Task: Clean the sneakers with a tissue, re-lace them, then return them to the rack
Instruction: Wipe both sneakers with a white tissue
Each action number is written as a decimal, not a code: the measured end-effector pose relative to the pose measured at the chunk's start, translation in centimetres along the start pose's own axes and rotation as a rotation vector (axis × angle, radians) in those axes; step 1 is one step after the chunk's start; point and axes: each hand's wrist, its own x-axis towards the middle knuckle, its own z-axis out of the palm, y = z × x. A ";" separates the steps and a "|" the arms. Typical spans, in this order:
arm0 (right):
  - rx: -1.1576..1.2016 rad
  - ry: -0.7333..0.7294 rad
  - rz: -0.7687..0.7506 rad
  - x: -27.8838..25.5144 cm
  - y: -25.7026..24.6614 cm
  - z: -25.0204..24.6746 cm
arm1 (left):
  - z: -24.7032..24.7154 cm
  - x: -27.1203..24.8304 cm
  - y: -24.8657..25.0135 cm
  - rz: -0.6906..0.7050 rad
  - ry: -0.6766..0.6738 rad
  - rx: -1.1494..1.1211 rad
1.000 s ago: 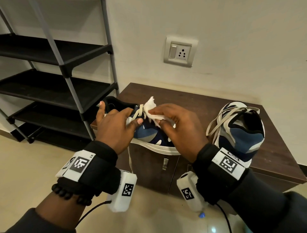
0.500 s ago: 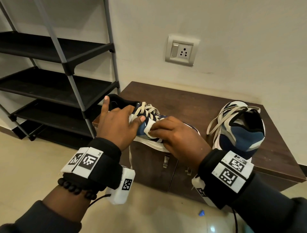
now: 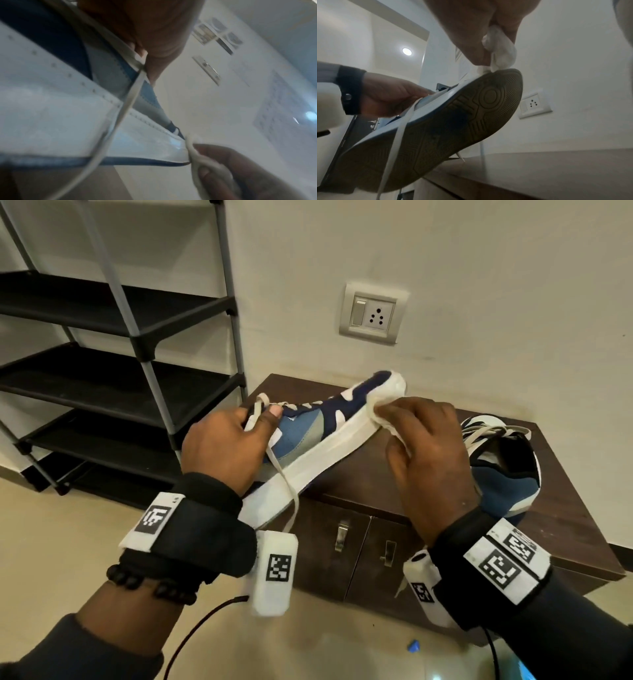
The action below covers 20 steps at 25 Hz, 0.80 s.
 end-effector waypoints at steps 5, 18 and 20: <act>0.119 -0.185 -0.142 -0.9 -2.8 2.1 | 0.6 -0.3 -1.1 -0.228 -0.204 -0.397; 0.168 -0.463 -0.430 -2.4 -4.8 3.0 | -0.6 0.2 -3.2 -0.432 -0.346 -0.682; 0.150 -0.373 -0.221 -0.9 -2.7 3.4 | -1.7 -0.1 -3.0 -0.168 -0.559 -0.527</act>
